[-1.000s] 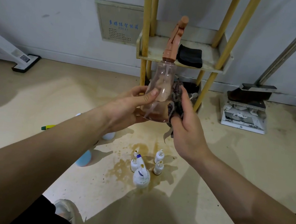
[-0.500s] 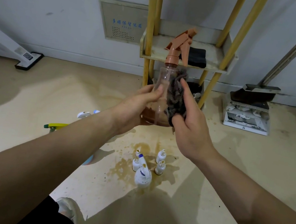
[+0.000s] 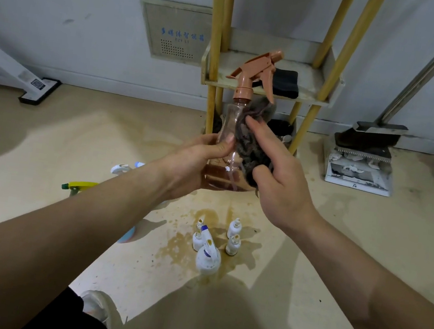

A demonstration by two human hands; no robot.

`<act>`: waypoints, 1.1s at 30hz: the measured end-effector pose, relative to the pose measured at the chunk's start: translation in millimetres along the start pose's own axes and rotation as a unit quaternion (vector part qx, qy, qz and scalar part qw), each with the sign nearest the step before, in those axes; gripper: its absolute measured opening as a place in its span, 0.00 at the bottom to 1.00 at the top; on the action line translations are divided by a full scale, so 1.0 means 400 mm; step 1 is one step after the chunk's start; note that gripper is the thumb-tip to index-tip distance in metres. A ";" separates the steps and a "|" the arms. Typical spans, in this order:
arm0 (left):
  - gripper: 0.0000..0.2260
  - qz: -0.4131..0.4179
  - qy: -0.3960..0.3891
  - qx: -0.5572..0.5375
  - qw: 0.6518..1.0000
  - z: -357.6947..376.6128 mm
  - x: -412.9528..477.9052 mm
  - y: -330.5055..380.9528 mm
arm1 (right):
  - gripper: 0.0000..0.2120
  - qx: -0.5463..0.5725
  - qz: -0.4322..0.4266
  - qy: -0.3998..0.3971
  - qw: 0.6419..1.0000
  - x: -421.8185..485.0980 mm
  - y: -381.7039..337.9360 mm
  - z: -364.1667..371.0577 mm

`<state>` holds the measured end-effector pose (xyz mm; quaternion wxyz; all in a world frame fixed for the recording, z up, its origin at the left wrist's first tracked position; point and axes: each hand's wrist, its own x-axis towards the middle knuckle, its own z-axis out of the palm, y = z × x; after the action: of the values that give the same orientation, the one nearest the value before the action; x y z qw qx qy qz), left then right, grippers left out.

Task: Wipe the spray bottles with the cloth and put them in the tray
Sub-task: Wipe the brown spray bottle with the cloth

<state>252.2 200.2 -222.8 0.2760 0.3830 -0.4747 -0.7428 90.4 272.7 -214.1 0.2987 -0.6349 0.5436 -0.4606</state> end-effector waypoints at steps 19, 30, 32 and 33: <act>0.27 0.001 -0.009 -0.004 1.000 -0.027 0.000 -0.008 | 0.33 0.077 0.040 -0.001 0.996 0.011 0.017 -0.030; 0.24 0.022 0.053 0.054 0.997 0.009 -0.007 -0.004 | 0.32 -0.083 -0.006 -0.010 0.996 -0.007 0.023 -0.005; 0.19 0.017 0.050 0.055 0.997 0.008 -0.010 0.003 | 0.32 -0.076 -0.007 -0.006 0.997 -0.004 0.024 -0.010; 0.16 0.012 0.047 0.044 0.998 0.005 -0.013 0.010 | 0.32 -0.071 -0.008 -0.004 0.997 -0.003 0.024 -0.013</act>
<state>253.6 203.6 -217.0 0.2898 0.4239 -0.4981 -0.6987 81.8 272.4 -220.8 0.2511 -0.6604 0.5693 -0.4204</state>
